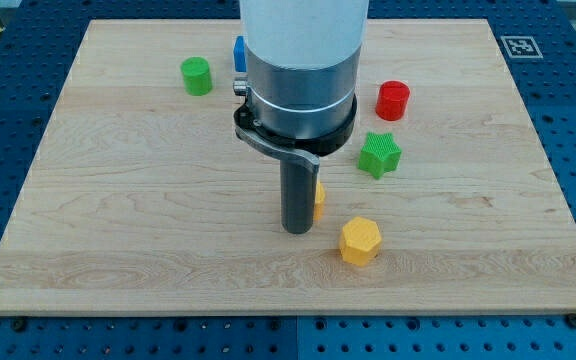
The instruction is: Push the heart left to the green star
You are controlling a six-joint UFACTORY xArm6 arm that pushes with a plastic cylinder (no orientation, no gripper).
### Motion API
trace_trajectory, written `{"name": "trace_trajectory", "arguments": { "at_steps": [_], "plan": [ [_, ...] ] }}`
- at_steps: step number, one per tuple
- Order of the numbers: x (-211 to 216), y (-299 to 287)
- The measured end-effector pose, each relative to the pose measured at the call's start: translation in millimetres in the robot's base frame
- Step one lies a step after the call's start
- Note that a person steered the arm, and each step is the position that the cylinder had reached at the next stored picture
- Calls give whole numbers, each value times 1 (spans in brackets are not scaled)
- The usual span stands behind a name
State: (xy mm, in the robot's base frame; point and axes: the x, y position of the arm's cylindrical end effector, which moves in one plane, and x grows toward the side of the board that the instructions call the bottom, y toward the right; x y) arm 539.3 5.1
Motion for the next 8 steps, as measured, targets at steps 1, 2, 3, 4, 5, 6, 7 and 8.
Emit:
{"name": "trace_trajectory", "arguments": {
  "at_steps": [1,2,3,4,5,6,7,8],
  "plan": [
    [9,11],
    [11,30],
    [10,38],
    [-1,36],
    [-26,27],
    [-39,9],
    [-44,-2],
    [-36,-3]
  ]
}}
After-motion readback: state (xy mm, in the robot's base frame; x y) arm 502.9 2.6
